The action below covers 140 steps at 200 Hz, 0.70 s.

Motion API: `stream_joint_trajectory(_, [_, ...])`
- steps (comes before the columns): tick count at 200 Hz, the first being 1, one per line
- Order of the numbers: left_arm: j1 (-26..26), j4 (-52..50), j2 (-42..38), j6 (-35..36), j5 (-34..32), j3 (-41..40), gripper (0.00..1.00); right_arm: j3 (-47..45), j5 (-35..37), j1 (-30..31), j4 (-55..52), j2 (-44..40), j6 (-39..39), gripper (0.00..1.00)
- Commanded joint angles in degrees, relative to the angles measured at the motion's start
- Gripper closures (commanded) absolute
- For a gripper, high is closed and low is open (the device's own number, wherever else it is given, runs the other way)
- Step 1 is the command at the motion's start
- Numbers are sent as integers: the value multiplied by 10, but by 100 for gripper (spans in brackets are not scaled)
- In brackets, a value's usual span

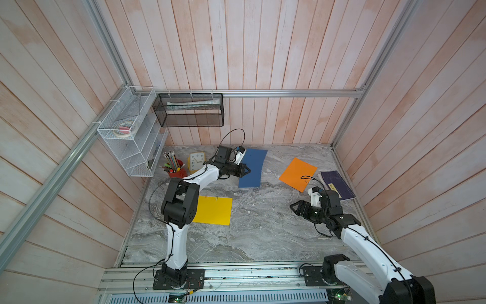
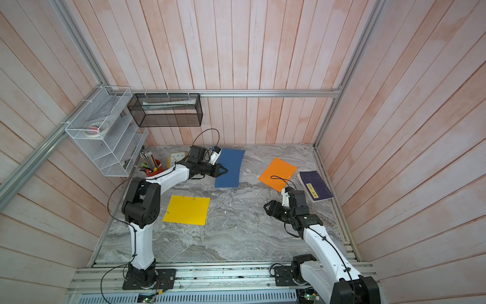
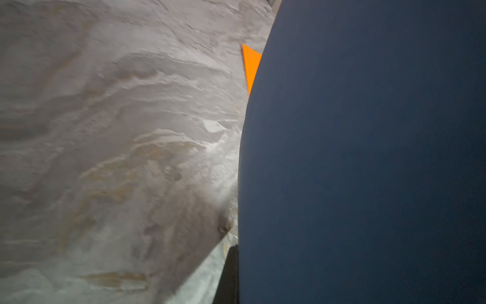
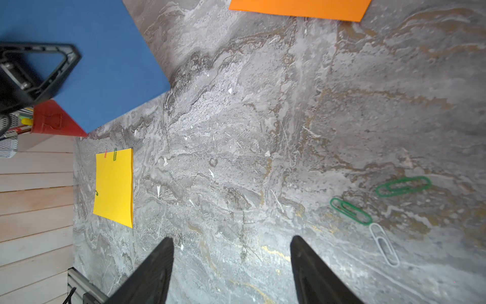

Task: Unclip the paperclips from the documents
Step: Place the document at the center of the board.

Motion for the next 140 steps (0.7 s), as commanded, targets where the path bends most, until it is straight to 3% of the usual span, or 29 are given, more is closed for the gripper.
stream_joint_trajectory(1, [19, -37, 53, -10, -39, 75, 100, 11, -10, 9, 8, -4, 9, 28])
stream_joint_trajectory(71, [72, -160, 204, -4, -140, 272, 100, 11, -18, 19, 21, 5, 11, 26])
stream_joint_trajectory(128, [85, -200, 243, 0, -200, 324, 100, 11, -22, 23, 25, 11, 10, 26])
stream_joint_trajectory(140, [86, -204, 242, 1, -214, 324, 94, 12, -21, 23, 26, 11, 10, 25])
